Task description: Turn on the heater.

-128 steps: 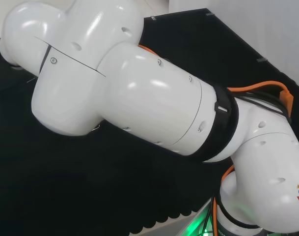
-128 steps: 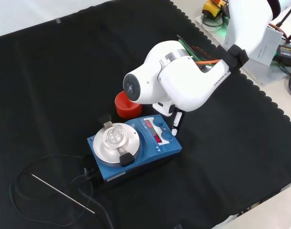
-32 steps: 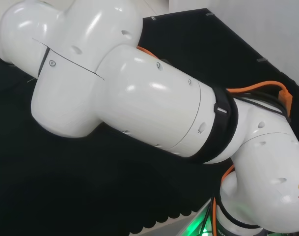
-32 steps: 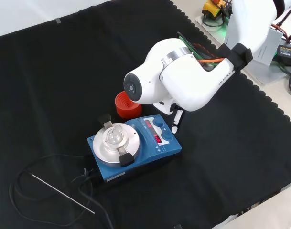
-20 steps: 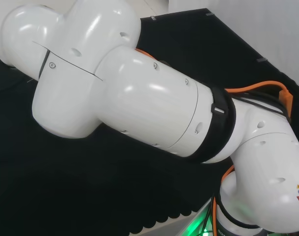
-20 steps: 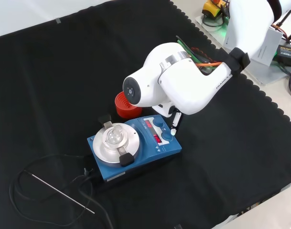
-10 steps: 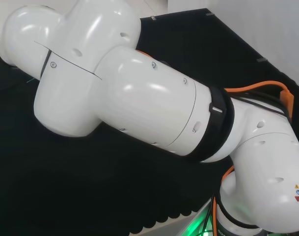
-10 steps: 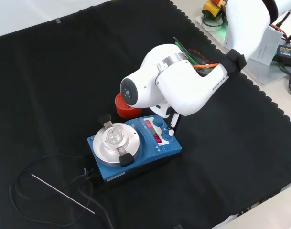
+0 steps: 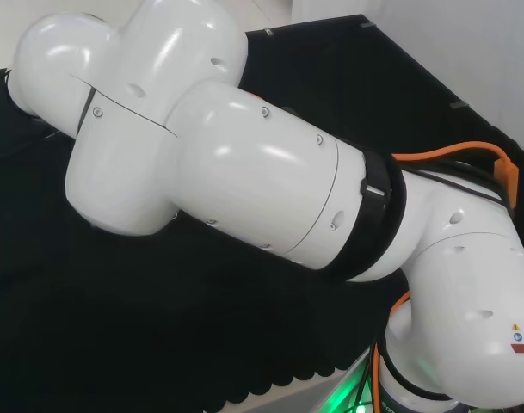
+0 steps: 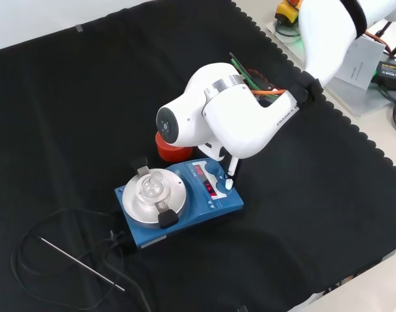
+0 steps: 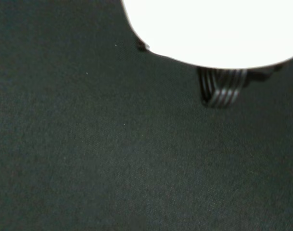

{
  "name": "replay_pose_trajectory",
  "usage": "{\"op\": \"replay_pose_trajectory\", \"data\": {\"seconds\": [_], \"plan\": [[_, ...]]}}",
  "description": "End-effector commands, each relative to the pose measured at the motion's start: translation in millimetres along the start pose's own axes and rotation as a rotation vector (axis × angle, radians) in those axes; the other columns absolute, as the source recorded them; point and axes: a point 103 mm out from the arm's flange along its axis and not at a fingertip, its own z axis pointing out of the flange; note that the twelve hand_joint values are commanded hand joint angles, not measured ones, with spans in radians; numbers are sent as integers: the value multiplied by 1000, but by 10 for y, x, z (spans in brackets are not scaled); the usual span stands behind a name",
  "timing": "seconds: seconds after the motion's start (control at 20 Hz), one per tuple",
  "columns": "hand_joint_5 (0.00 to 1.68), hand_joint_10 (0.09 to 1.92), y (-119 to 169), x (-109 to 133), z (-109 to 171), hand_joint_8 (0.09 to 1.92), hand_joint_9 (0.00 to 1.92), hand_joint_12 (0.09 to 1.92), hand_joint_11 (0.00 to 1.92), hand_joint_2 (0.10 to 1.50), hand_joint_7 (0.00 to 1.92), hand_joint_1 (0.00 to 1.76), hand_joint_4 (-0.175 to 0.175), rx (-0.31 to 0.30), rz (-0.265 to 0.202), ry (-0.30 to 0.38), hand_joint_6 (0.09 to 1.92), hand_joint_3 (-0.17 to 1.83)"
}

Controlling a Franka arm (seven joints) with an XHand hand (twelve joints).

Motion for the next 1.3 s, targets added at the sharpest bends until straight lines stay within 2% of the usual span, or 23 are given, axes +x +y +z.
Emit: {"op": "replay_pose_trajectory", "data": {"seconds": [0.05, 0.2, 0.3, 0.45, 0.9, 1.15, 1.3], "plan": [[52, 1501, -54, -115, -18, 1567, 1821, 1473, 1571, 268, 1777, 1608, -15, -3, 11, 16, 87, 1800], [53, 1501, -114, -139, -40, 1567, 1822, 1473, 1570, 267, 1777, 1608, -15, -4, 7, 26, 87, 1799], [52, 1501, -195, -127, -70, 1567, 1822, 1473, 1569, 267, 1777, 1608, -14, -10, -12, 20, 87, 1800], [41, 1502, -396, -122, -157, 1568, 1819, 1473, 1568, 269, 1777, 1606, -9, -40, -16, 10, 87, 1801], [28, 1513, -951, -261, -320, 1584, 1797, 1475, 1557, 295, 1757, 1599, -6, -87, 22, -2, 87, 1777], [5, 1444, -1075, -366, -322, 1513, 1754, 1343, 1640, 391, 1697, 1370, -8, -93, 34, 35, 87, 1588], [0, 1405, -1078, -398, -292, 1473, 1732, 1293, 1685, 433, 1664, 1309, -9, -87, 36, 52, 87, 1472]]}}
